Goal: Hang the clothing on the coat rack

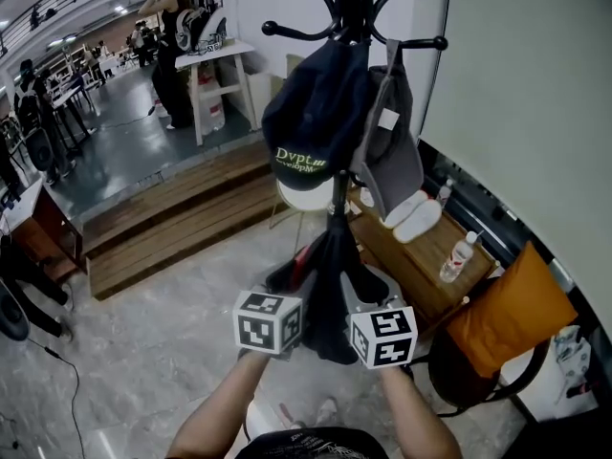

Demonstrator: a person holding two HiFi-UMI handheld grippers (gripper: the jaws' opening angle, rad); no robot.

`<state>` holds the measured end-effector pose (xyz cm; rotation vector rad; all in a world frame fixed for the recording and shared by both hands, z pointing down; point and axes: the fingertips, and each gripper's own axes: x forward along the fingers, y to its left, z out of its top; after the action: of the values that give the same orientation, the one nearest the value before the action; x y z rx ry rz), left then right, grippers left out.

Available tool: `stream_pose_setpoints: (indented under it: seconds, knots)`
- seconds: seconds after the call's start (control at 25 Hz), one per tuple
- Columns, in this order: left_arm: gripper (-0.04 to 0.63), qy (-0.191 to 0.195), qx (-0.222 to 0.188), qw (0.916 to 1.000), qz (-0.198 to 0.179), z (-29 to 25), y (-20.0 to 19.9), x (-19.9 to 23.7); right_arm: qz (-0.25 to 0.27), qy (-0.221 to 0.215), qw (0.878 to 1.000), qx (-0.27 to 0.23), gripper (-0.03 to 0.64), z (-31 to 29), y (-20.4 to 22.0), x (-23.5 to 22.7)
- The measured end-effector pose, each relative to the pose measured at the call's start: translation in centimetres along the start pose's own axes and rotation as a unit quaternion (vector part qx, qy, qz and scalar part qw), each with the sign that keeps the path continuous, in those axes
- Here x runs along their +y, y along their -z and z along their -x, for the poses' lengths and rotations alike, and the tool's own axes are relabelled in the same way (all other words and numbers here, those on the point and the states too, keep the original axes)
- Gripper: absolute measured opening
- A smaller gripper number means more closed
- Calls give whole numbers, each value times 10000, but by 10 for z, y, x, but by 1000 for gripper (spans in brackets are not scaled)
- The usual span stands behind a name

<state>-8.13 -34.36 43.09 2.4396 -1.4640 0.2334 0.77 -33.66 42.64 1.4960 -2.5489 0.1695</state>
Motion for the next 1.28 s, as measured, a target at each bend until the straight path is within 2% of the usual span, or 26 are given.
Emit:
stream_pose_setpoints:
  seconds: [0.56, 0.72, 1.08, 1.28]
  knots:
    - [148, 465, -180, 9986, -171, 40, -17, -48, -91, 100, 9993, -350, 92, 50, -28, 36]
    - [107, 526, -263, 9981, -204, 57, -21, -57, -100, 125, 9990, -408, 79, 64, -32, 48]
    - [11, 676, -451, 9965, -219, 86, -20, -73, -184, 153, 9985, -493, 2, 91, -34, 69]
    - [6, 738, -451, 9960, -216, 96, -16, -81, -201, 152, 9983, -518, 2, 102, -35, 77]
